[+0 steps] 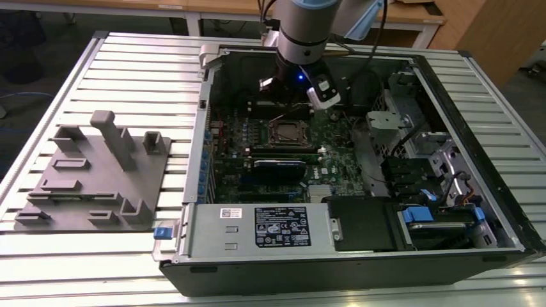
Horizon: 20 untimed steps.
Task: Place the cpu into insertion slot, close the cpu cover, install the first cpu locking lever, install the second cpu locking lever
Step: 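Install the first cpu locking lever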
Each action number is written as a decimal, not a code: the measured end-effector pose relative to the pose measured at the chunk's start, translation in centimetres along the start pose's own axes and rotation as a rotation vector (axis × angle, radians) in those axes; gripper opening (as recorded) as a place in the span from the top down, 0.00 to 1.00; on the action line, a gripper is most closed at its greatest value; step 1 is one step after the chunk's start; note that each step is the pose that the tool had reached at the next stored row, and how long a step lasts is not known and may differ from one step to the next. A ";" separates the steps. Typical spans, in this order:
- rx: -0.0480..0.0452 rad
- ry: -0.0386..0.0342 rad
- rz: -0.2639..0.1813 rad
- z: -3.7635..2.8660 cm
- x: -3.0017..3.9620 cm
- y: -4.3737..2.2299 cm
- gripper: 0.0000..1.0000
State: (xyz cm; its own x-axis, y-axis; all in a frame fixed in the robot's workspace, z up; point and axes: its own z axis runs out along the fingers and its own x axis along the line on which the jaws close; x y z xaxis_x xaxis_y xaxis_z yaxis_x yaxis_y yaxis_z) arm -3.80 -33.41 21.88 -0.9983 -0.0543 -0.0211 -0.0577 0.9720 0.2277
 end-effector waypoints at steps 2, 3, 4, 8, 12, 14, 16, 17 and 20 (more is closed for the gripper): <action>0.0002 0.0000 0.000 0.00 -0.03 0.00 0.90; 0.0001 -0.0001 0.000 0.01 -0.04 0.00 0.90; 0.0001 -0.0001 0.000 0.01 -0.04 0.00 0.90; 0.0007 -0.0100 -0.002 0.23 -0.04 -0.05 0.90; 0.0019 -0.0286 -0.007 0.50 -0.02 -0.12 0.90; 0.0030 -0.0359 -0.008 0.60 -0.03 -0.14 0.90; 0.0069 -0.0377 -0.005 0.64 -0.03 -0.14 0.90; 0.0082 -0.0395 0.003 0.66 -0.03 -0.15 0.90; 0.0113 -0.0498 0.049 0.77 -0.02 -0.18 0.90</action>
State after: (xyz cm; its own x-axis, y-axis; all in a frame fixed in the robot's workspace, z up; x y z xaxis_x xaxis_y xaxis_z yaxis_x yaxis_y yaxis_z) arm -3.76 -33.41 21.09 -0.9983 0.0042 -0.0587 -0.0088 0.9758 0.2186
